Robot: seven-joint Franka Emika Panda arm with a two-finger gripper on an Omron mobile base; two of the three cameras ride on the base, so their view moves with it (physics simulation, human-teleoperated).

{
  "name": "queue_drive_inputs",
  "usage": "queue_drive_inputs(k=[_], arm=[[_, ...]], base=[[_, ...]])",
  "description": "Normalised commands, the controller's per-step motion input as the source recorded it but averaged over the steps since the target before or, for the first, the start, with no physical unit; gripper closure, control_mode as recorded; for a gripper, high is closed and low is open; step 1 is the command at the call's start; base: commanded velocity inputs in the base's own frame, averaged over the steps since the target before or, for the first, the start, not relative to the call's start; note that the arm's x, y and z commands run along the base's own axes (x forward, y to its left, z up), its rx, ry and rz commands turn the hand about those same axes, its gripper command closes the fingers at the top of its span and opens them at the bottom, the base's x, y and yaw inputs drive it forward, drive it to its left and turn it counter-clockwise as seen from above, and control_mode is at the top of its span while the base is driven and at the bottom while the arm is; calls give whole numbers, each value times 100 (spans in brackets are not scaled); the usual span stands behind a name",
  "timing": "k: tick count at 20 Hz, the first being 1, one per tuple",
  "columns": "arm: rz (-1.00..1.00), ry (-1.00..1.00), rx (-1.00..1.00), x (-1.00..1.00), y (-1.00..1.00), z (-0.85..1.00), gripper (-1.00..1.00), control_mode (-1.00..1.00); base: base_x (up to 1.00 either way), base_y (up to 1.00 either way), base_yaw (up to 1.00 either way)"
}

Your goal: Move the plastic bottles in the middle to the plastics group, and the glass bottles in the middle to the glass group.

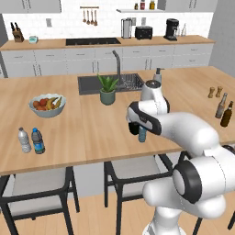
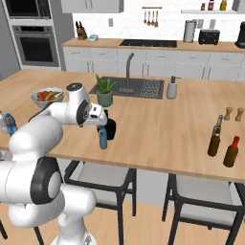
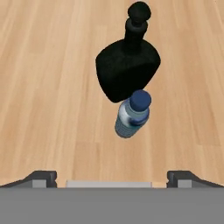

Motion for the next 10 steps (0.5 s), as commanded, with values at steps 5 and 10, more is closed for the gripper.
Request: queue_drive_inputs(k=[5,10], arm=[[4,2,0,0,-7,0,-100,-100],[2,0,0,2,-2,-2,-100,-100]], base=[[0,0,0],[0,0,0]])
